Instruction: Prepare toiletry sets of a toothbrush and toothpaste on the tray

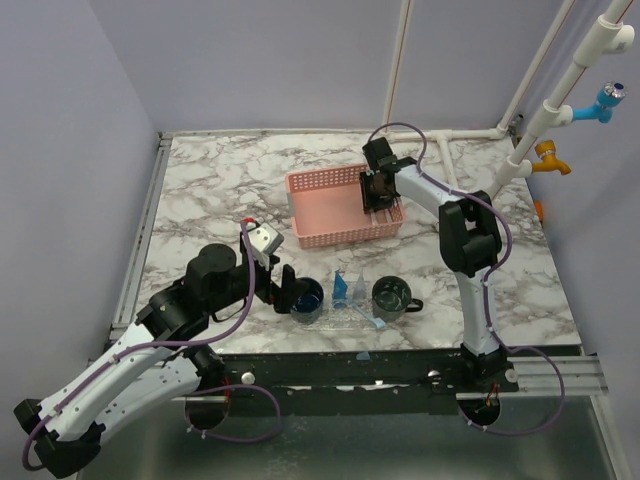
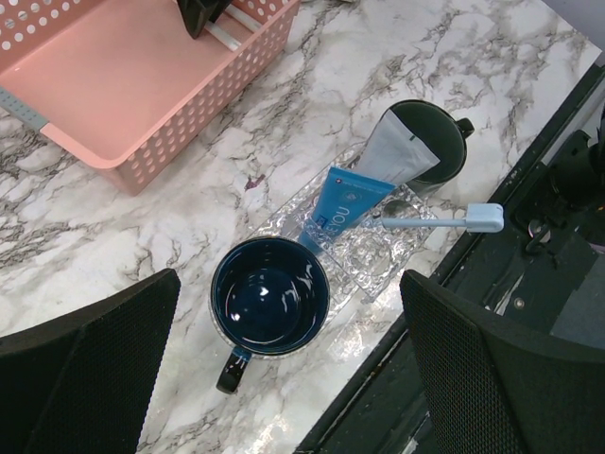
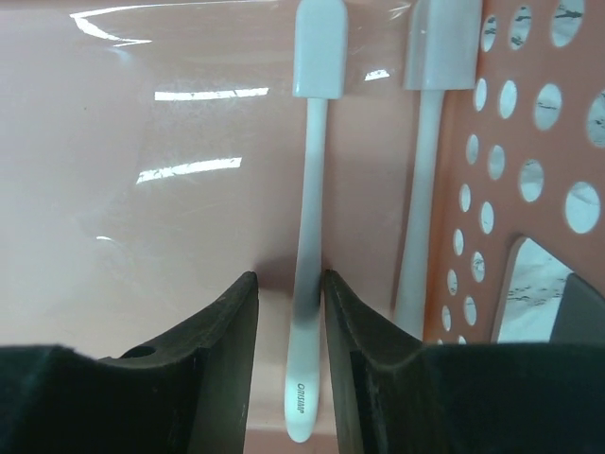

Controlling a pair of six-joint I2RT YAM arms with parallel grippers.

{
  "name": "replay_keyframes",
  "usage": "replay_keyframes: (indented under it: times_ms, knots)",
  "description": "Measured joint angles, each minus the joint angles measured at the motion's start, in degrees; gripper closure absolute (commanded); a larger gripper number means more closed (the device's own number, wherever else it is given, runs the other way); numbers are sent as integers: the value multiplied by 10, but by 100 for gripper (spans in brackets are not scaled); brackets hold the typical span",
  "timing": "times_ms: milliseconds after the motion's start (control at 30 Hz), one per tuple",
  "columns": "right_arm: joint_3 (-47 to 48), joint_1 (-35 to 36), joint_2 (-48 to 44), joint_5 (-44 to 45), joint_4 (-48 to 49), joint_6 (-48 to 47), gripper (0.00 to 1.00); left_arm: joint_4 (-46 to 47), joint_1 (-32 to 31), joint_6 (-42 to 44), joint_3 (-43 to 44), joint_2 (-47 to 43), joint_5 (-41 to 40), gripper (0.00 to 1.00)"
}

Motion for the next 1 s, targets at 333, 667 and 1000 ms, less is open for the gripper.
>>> replay_keyframes:
  times_ms: [333, 667, 1000]
  knots:
    - [-1, 1, 0, -31, 3, 0, 75, 0, 3, 0, 0, 0, 1, 1]
    - [-1, 12, 1, -18, 2, 1, 100, 0, 3, 1, 0, -1, 1, 1]
    - [-1, 14, -3, -3, 1, 12, 100, 0, 3, 2, 0, -6, 1, 1]
